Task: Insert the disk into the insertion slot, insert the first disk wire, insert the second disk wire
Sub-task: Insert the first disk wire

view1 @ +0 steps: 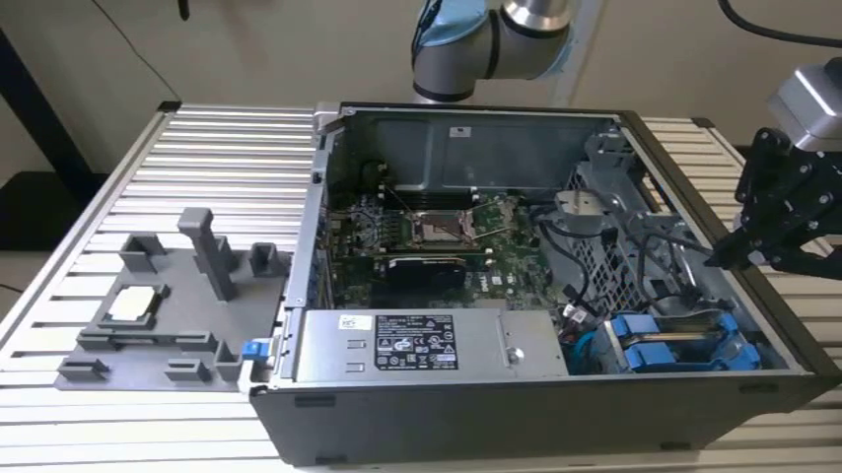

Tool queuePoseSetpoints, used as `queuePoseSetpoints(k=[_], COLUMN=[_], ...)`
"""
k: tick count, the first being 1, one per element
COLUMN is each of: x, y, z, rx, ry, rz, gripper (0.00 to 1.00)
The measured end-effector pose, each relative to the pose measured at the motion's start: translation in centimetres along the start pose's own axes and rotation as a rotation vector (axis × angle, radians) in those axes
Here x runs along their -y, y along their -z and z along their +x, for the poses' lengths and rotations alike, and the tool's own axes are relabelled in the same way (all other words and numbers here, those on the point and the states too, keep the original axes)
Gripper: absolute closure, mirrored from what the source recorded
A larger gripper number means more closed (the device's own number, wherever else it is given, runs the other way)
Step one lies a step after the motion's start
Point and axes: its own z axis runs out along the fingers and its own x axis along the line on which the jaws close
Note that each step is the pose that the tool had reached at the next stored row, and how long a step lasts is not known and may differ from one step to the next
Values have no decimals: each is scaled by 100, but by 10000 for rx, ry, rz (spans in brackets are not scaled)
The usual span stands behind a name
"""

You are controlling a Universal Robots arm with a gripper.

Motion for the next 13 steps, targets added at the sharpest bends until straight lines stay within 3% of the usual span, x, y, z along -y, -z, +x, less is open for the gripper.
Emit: queuePoseSetpoints(k=[4,5,8,9,11,13], x=[0,0,0,0,-8,-36], y=[0,0,-7,-12,-35,-66], z=[1,1,-1,-3,-3,2], rx=[-4,-73,-545,-666,-774,-807], ry=[0,-2,-15,-17,-18,-15], rz=[0,1,7,12,26,51], gripper=[81,81,81,81,81,81])
